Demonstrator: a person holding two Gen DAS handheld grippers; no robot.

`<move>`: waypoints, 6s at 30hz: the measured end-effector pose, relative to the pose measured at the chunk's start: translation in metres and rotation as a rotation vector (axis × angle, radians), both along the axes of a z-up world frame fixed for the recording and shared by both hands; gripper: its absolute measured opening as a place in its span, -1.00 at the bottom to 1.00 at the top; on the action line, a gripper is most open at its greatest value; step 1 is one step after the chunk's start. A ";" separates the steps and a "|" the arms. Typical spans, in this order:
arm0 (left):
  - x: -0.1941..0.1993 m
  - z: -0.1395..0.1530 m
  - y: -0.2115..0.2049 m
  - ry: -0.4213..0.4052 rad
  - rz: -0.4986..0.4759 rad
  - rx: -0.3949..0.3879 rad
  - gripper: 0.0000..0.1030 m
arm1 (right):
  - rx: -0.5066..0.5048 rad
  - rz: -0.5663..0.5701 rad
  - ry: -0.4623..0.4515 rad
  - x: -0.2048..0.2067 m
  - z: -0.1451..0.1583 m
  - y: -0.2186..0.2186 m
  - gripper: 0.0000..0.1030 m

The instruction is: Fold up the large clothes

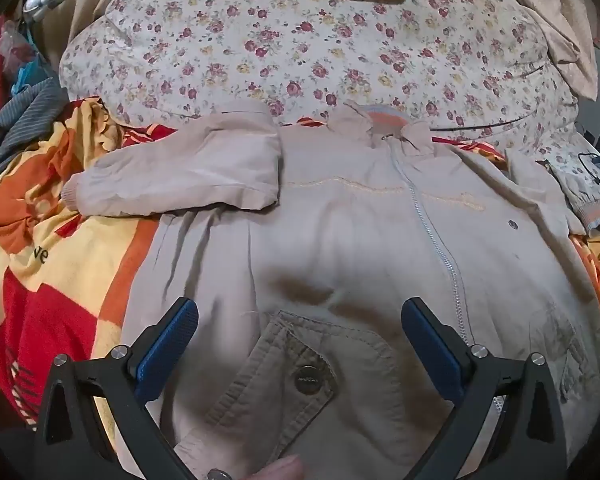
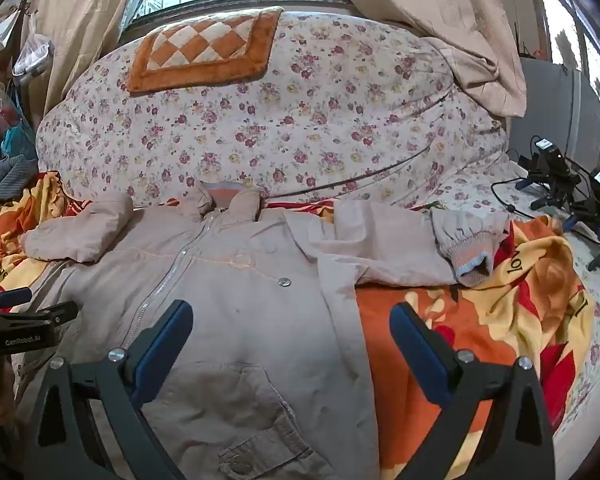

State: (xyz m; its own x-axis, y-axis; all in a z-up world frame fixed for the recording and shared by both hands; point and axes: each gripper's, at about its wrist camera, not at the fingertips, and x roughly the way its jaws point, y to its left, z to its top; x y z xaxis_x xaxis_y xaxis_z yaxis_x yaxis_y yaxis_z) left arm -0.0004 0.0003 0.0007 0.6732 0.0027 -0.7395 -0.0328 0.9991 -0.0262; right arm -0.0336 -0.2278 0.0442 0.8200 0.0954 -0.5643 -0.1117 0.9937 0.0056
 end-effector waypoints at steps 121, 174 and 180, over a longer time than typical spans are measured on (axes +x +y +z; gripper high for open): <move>0.000 0.005 -0.013 -0.064 -0.116 0.003 0.76 | 0.022 0.003 0.061 0.009 -0.011 0.018 0.95; 0.004 0.004 -0.015 -0.046 -0.127 -0.017 0.76 | 0.042 0.010 0.068 0.014 -0.015 0.025 0.95; 0.003 0.005 -0.014 -0.046 -0.128 -0.024 0.76 | 0.042 0.013 0.066 0.015 -0.016 0.025 0.95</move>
State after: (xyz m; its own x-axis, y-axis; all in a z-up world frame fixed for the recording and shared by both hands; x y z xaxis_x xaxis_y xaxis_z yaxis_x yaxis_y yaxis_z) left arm 0.0025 -0.0141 0.0053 0.7002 -0.1032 -0.7064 0.0970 0.9941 -0.0491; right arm -0.0184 -0.2025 0.0282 0.7797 0.1298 -0.6125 -0.1221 0.9910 0.0546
